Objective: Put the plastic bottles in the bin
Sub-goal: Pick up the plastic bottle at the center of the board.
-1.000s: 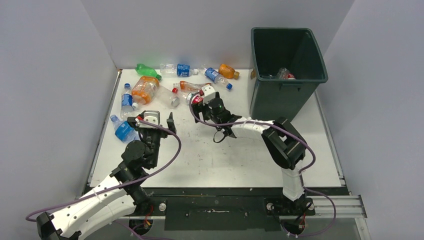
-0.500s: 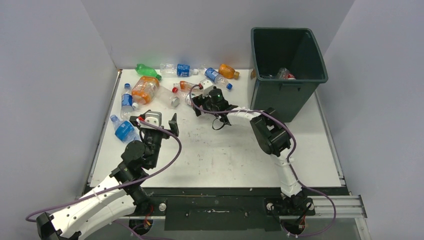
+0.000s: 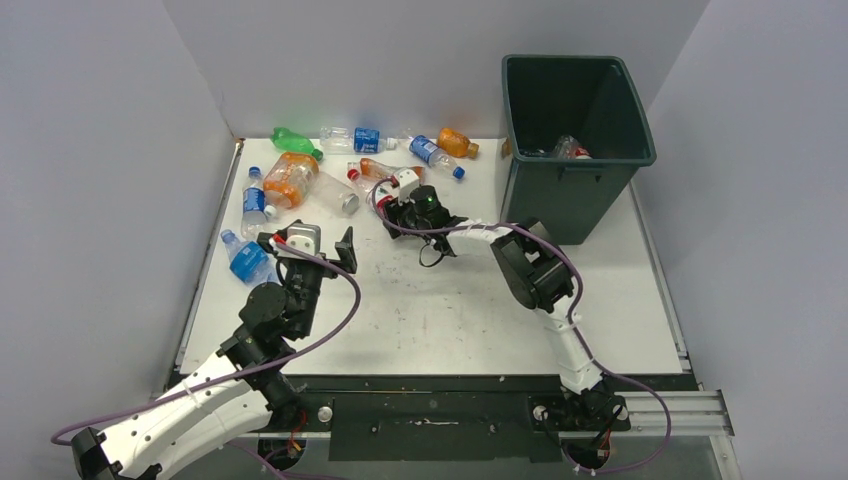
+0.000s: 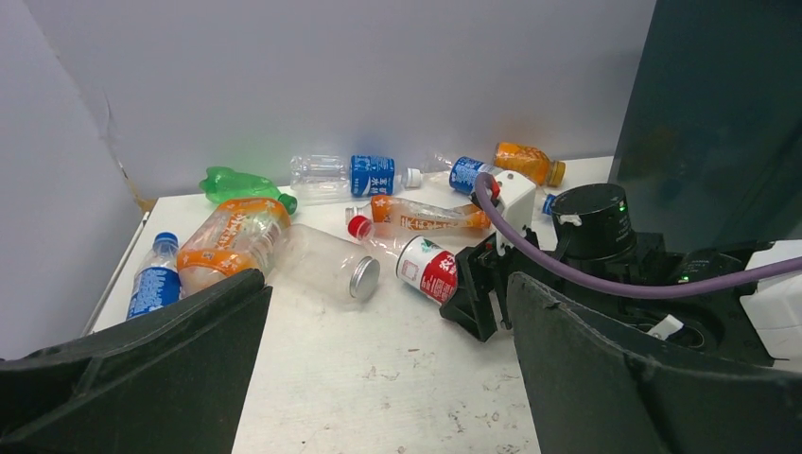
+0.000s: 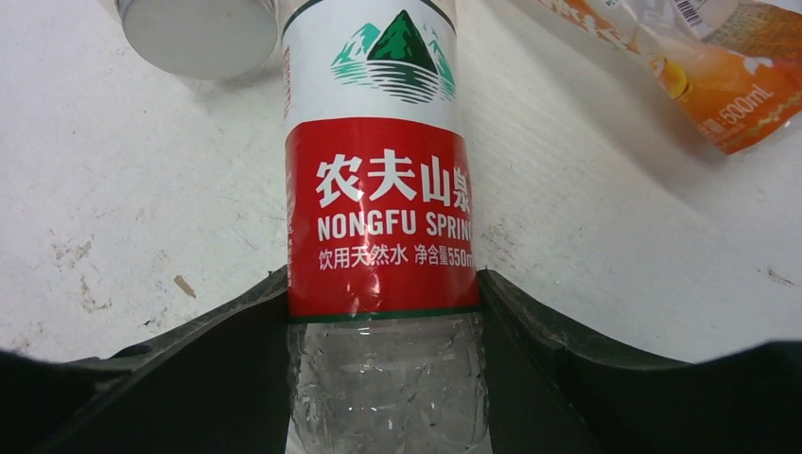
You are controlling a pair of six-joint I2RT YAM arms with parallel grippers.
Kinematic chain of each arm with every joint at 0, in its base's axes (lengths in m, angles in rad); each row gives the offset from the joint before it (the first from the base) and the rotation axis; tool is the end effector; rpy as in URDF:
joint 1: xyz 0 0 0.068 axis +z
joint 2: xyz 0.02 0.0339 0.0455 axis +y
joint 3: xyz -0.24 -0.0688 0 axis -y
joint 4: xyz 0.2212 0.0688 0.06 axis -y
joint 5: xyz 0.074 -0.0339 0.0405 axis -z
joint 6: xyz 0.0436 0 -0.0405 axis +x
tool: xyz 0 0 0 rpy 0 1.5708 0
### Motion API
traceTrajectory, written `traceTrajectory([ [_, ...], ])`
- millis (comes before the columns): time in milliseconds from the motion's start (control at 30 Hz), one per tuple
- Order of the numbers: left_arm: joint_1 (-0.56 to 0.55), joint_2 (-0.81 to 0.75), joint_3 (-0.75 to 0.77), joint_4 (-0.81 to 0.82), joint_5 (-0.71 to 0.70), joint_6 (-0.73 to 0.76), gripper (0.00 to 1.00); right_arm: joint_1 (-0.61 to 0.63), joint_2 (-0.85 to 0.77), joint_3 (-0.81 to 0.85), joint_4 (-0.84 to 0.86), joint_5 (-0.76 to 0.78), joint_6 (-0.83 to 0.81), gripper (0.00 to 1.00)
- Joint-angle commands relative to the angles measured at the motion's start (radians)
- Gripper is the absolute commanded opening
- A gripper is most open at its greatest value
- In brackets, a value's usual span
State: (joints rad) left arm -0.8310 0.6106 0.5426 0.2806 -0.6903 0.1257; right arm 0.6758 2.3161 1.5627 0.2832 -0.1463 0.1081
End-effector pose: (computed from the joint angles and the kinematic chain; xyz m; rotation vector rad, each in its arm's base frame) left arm 0.1239 -0.0945 0.3186 0.0835 1.4059 -0.1164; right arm 0.3780 0.3112 0.1292 -0.6769 1.9840 0.6326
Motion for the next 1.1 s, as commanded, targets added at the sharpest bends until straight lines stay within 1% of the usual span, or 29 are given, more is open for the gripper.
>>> traceTrajectory([
  [0,0.001,-0.010,0.014,0.017,0.021,0.002,0.96,0.018,-0.087,-0.095,0.128,0.004,-0.027,0.50],
  [33,0.001,-0.013,0.012,0.018,0.021,0.002,0.96,0.023,-0.108,-0.121,0.145,0.008,-0.034,0.46],
  [100,-0.001,-0.015,0.010,0.022,0.020,0.007,0.96,0.030,-0.164,-0.177,0.172,0.015,-0.035,0.44],
  [233,-0.005,-0.021,0.004,0.032,0.012,0.011,0.96,0.058,-0.328,-0.313,0.209,0.053,-0.022,0.43],
  [333,-0.004,-0.019,0.003,0.035,0.012,0.011,0.96,0.084,-0.466,-0.407,0.199,0.105,-0.016,0.42],
  [433,-0.003,-0.027,0.006,0.036,0.010,0.008,0.96,0.103,-0.614,-0.516,0.205,0.142,0.026,0.41],
  [533,0.002,-0.050,0.011,0.032,0.015,-0.023,0.96,0.115,-0.776,-0.676,0.256,0.169,0.095,0.39],
  [633,0.008,-0.067,0.035,0.004,0.062,-0.132,0.96,0.123,-0.958,-0.835,0.366,0.155,0.163,0.39],
  [733,0.015,-0.049,0.111,-0.063,0.184,-0.310,0.96,0.130,-1.113,-0.991,0.517,0.109,0.234,0.39],
  [833,0.018,-0.009,0.146,-0.102,0.319,-0.486,0.96,0.142,-1.222,-1.084,0.615,0.081,0.276,0.39],
  [867,0.019,0.002,0.138,-0.079,0.390,-0.526,0.96,0.144,-1.250,-1.105,0.637,0.073,0.292,0.39],
  [967,0.022,0.039,0.088,0.081,0.612,-0.618,0.96,0.152,-1.303,-1.155,0.707,0.051,0.347,0.39],
  [1067,0.024,0.095,0.077,0.203,0.755,-0.691,0.96,0.158,-1.326,-1.198,0.783,0.027,0.404,0.39],
])
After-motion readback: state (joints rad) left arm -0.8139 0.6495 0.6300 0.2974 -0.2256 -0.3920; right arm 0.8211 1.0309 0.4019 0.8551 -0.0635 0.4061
